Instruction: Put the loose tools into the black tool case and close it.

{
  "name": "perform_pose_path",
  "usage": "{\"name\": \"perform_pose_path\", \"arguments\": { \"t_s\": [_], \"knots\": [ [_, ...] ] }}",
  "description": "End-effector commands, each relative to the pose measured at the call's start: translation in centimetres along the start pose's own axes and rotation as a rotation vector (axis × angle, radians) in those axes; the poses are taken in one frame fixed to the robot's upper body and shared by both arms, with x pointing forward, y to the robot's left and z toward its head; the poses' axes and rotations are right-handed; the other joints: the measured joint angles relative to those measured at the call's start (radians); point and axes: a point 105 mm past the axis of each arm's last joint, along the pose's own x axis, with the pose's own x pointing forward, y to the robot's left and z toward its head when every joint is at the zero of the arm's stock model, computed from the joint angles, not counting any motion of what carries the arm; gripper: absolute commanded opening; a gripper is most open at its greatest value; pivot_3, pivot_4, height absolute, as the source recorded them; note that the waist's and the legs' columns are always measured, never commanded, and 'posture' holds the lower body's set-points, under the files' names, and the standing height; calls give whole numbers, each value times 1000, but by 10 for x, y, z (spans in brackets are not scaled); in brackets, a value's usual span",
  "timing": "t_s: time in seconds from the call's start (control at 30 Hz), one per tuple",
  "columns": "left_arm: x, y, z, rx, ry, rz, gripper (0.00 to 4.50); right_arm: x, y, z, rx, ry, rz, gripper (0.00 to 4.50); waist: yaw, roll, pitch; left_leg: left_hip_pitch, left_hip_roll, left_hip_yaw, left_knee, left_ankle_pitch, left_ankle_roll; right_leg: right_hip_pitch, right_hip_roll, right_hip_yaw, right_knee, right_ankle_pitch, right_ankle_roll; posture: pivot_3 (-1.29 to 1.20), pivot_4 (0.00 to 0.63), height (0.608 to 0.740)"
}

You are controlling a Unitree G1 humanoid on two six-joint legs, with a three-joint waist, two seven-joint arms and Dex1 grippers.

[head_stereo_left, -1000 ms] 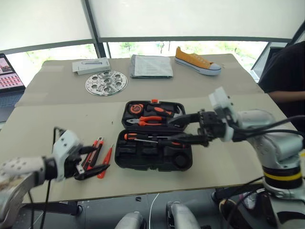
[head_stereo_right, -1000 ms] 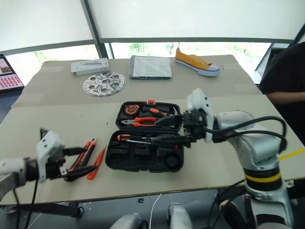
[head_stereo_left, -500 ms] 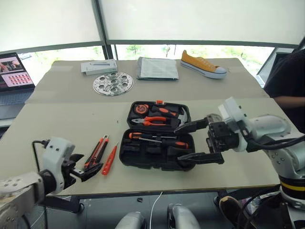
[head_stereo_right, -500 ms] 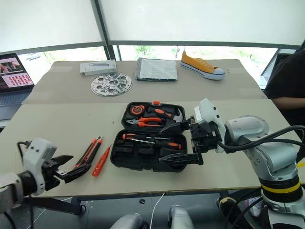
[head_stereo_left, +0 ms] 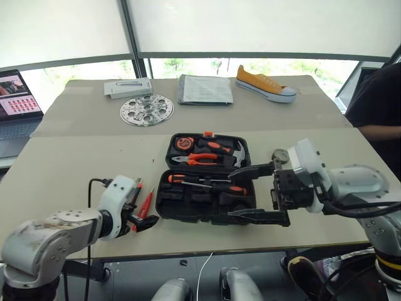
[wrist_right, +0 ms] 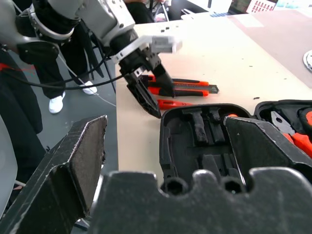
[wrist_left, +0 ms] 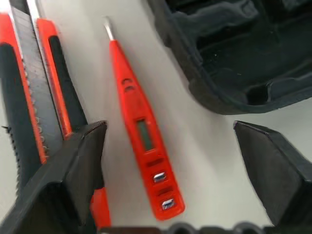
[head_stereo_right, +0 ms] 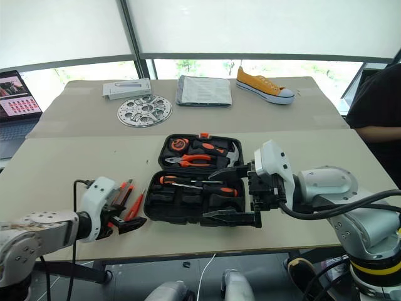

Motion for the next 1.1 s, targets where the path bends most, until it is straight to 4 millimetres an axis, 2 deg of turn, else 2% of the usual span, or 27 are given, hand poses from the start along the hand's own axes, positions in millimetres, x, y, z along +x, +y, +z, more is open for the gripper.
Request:
{"name": "perform_pose_path", "arguments": {
  "t_s": [0.03,0.1,0.23,0.33,0.43,0.5,0.53,0.7,0.8,0.87,1.0,1.1],
  "knots": [
    [10,9,-9,-10,39,43,2687,-4,5,8,-32,2,-13,4500,1,2,-1,0,0,0,0,0,0,0,0,0,0,0,0,0,150,739],
    [9,15,-8,-1,40,63,1935,-6,5,8,-26,5,-22,4500,5,2,-1,1,0,0,0,0,0,1,0,0,0,0,0,0,150,739],
    [4,22,-1,7,11,73,1935,-9,4,6,-6,5,-42,4500,6,2,-1,1,0,0,0,0,0,1,-1,0,0,0,0,0,150,739],
    [5,17,-3,-5,12,38,1935,-9,4,5,-5,8,-45,4500,3,2,-1,1,0,0,0,0,0,1,0,0,1,0,0,0,150,739],
    [7,16,-8,16,30,43,1270,-10,4,3,-5,15,-43,4500,2,2,-1,1,0,0,0,0,0,1,0,0,1,0,0,0,150,739],
    [5,18,-7,12,21,51,584,-11,4,1,-15,35,-42,4500,3,2,-1,1,0,0,0,0,0,1,0,0,0,0,0,0,150,739],
    [2,19,-4,19,6,43,425,-12,4,-2,-16,53,-44,4500,3,2,-1,1,0,0,0,0,0,1,-1,0,0,0,0,0,150,739],
    [-23,32,18,89,-44,32,426,-17,5,-13,6,108,-47,4500,0,1,-1,-1,0,0,0,0,0,-1,0,0,0,0,0,0,150,739],
    [-48,28,50,250,-105,-89,426,-20,9,-20,32,133,-44,4500,0,-2,2,-1,0,0,0,0,0,-1,0,-1,0,0,0,0,150,739],
    [-56,26,64,381,-129,-144,426,-19,11,-22,19,141,-48,4500,2,-2,2,-2,1,-1,0,0,0,-1,0,-3,-1,0,0,0,150,739],
    [-60,6,88,632,-179,-372,426,-19,12,-27,11,148,-57,4500,5,0,3,-1,-2,0,0,0,0,0,-2,-5,-1,0,0,0,150,739],
    [-41,-9,93,868,-142,-515,426,-20,9,-30,15,159,-81,4500,3,0,3,-2,-2,0,0,0,0,0,-2,-6,-2,0,0,0,150,739]
  ]
}}
